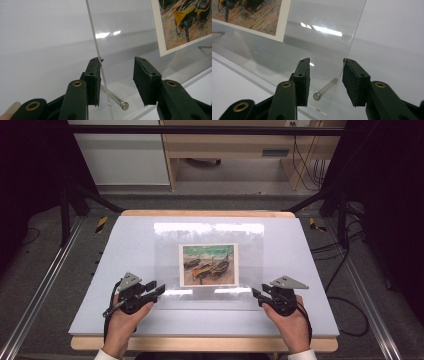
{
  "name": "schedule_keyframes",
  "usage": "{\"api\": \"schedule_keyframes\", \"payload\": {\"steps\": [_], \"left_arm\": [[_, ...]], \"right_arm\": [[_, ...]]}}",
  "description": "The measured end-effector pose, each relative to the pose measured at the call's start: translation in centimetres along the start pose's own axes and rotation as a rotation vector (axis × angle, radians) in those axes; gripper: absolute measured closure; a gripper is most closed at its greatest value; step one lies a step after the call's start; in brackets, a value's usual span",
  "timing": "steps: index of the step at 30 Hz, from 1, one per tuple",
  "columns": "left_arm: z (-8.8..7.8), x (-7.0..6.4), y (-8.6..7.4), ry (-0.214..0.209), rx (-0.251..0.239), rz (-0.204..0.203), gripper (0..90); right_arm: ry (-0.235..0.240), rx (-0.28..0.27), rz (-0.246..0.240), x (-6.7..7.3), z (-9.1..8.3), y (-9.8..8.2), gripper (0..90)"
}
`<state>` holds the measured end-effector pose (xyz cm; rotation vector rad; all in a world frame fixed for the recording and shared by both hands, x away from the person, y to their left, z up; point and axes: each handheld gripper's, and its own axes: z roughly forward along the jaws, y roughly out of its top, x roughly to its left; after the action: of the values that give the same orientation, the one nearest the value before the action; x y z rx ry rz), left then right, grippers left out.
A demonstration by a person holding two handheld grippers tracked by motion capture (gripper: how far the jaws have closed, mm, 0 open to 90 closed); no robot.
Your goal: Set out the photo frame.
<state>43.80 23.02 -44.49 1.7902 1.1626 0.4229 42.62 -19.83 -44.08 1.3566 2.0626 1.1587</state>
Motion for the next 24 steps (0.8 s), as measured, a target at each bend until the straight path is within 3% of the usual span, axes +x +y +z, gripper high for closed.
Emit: {"api": "schedule_keyframes", "payload": {"steps": [24], "left_arm": [[-0.39, -0.13, -0.33, -0.001, 0.009, 0.011, 60.4]], "right_arm": [[-0.005, 0.006, -0.013, 0.06, -0.45, -0.49, 63.8]]}}
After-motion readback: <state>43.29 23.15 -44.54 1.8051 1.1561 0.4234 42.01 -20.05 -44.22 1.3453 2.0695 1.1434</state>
